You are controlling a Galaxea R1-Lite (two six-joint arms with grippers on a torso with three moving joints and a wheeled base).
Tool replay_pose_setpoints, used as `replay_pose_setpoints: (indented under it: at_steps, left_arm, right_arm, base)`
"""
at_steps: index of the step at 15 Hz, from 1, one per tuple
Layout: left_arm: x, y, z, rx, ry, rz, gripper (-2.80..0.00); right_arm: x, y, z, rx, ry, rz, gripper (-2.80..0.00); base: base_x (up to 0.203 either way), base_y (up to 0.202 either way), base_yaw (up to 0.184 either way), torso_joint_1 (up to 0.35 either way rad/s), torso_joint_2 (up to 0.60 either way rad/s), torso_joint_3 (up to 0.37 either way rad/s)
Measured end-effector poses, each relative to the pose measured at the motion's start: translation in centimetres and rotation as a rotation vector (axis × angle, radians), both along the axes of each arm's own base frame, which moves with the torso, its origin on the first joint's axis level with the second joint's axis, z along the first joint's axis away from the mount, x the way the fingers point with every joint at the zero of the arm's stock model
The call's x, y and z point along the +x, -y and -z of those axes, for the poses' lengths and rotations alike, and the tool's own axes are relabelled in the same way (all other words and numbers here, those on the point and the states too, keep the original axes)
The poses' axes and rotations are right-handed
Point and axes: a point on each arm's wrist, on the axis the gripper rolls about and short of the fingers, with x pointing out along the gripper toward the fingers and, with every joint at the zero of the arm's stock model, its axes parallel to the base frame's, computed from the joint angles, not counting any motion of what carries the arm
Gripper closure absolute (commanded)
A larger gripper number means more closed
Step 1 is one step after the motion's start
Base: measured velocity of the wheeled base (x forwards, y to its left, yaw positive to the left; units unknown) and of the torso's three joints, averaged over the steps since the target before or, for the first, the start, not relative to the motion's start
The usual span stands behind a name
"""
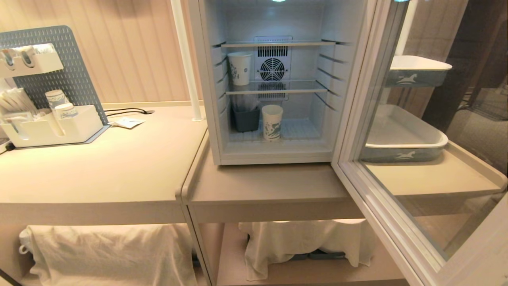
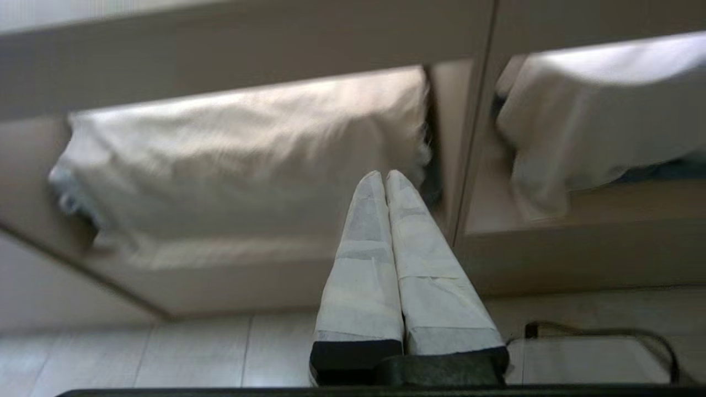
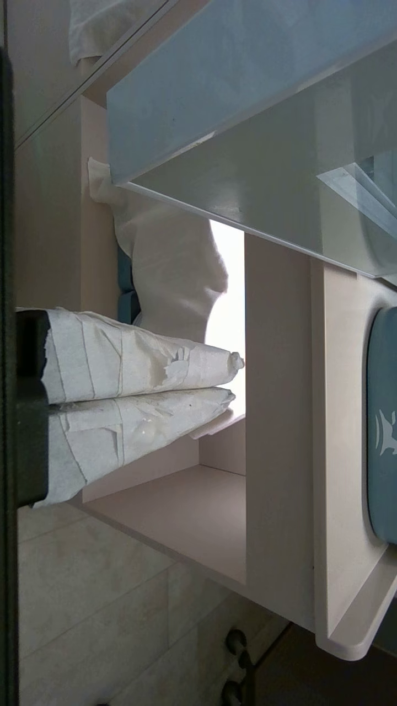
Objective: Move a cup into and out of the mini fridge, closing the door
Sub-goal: Take the paper cup out of the freezer
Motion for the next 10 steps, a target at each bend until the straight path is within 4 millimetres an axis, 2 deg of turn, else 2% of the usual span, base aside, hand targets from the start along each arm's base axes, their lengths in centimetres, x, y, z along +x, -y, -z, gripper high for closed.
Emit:
replay_pose_setpoints:
  at_steps: [3, 8, 10]
  left_arm:
    - [0.23, 0.06, 0.66, 0.009, 0.158, 0.030, 0.00]
    - [0.18, 0.05, 1.10, 0.005, 0.162, 0.021, 0.00]
    - [0.18, 0.04, 1.16, 0.005, 0.159, 0.021, 0.00]
  right_arm:
    - [0.00, 0.00, 0.00, 0.007, 0.000, 0.000, 0.00]
    - [0.00, 0.00, 0.00, 0.006, 0.000, 0.000, 0.00]
    - [0.00, 0.00, 0.00, 0.006, 0.000, 0.000, 0.00]
  base:
    - [0.000, 0.000, 0.000, 0.000, 0.00, 0.000]
    - [0.000, 0.000, 0.000, 0.000, 0.00, 0.000]
    - [-0.161, 0.000, 0.000, 0.003, 0.00, 0.001]
